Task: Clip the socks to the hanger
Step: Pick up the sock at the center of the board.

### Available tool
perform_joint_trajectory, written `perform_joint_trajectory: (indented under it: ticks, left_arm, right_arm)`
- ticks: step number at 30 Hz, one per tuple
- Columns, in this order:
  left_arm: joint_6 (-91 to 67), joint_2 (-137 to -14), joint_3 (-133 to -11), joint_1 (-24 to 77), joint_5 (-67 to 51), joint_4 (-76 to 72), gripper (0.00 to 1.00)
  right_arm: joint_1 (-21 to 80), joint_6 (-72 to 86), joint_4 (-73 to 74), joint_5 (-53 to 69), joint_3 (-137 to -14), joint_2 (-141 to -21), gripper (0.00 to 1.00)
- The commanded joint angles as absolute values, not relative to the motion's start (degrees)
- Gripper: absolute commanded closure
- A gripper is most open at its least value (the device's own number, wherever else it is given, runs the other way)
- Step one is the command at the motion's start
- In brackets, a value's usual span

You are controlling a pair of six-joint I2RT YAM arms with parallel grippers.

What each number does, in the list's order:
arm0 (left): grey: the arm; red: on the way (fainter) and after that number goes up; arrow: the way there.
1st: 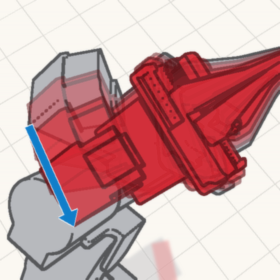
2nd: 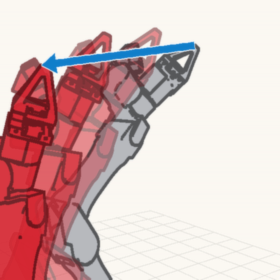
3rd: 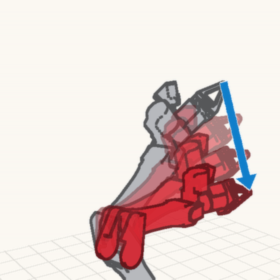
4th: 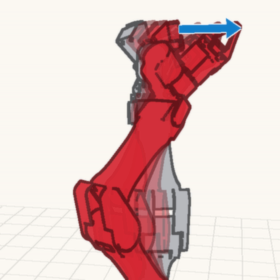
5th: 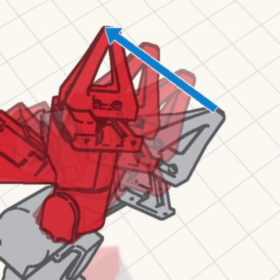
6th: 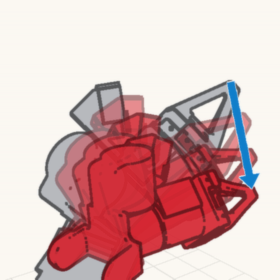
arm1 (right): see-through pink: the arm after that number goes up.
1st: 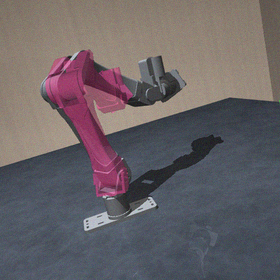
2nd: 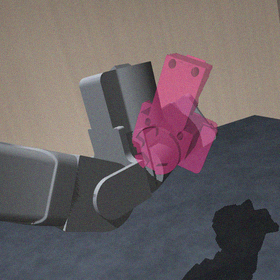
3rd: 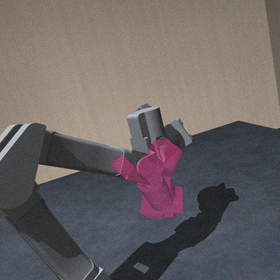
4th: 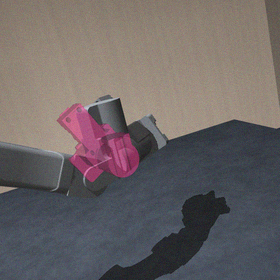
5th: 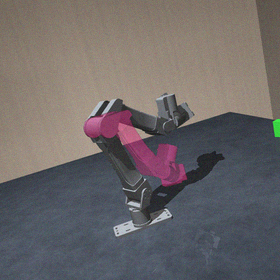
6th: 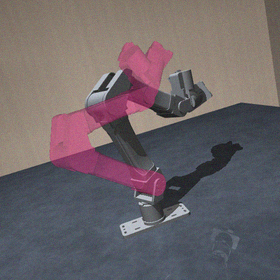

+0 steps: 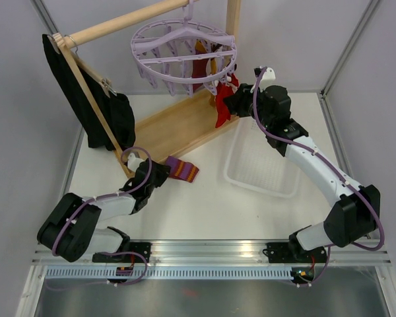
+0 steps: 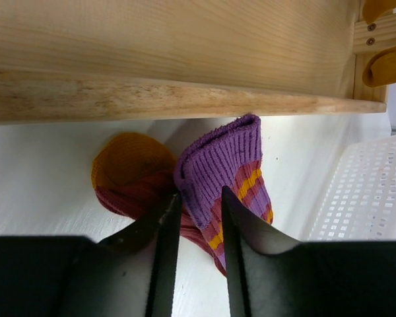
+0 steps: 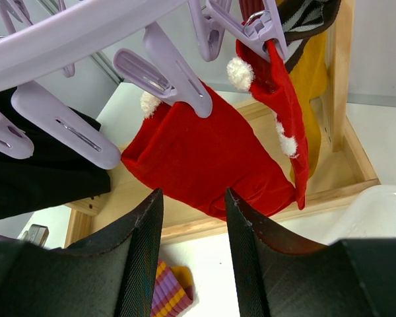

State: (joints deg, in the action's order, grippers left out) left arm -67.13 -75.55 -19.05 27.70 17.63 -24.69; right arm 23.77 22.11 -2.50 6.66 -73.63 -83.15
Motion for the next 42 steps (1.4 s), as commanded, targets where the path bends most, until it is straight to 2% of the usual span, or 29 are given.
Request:
perform_joint_trajectory:
  ticks: [1, 5, 8, 15, 22, 27, 33, 42]
  left_arm:
    - [-69.08, -76.55, -18.28, 27.42, 17.4, -31.2, 0.66]
    - [-67.59, -76.03, -18.37, 27.42, 17.23, -32.08, 0.89]
    - [-65.4, -75.24, -18.81, 27.42, 16.44, -31.99, 0.97]
    - [-57.4, -69.18, -21.0, 27.42, 10.12, -30.41, 0.98]
    - [-46.16, -59.6, -27.75, 27.42, 6.24, -14.98, 0.98]
    - [-40.61, -55.99, -33.3, 27.42, 3.78, -5.64, 0.98]
    - [-36.3, -54.06, -38.58, 27.42, 1.14, 1.65, 0.98]
    - [-34.72, -54.67, -43.59, 27.42, -1.3, 5.1, 0.98]
  right_arm:
    - [23.73, 22.15, -3.87, 7.21, -74.35, -80.95, 0.51]
    - [23.73, 22.15, -3.52, 7.47, -74.53, -80.68, 0.51]
    - [23.73, 22.24, -3.16, 7.56, -74.36, -80.07, 0.51]
    - [25.05, 21.1, -2.37, 7.21, -72.51, -76.74, 0.51]
    - [34.97, 13.11, -1.85, -5.16, -74.0, -75.14, 0.5]
    - [44.29, 9.06, -3.59, -23.62, -75.67, -77.42, 0.5]
    - [50.88, 4.06, -6.32, -40.4, -78.74, -80.94, 0.37]
    - [53.17, 3.16, 2.8, -47.19, -93.33, -90.08, 0.36]
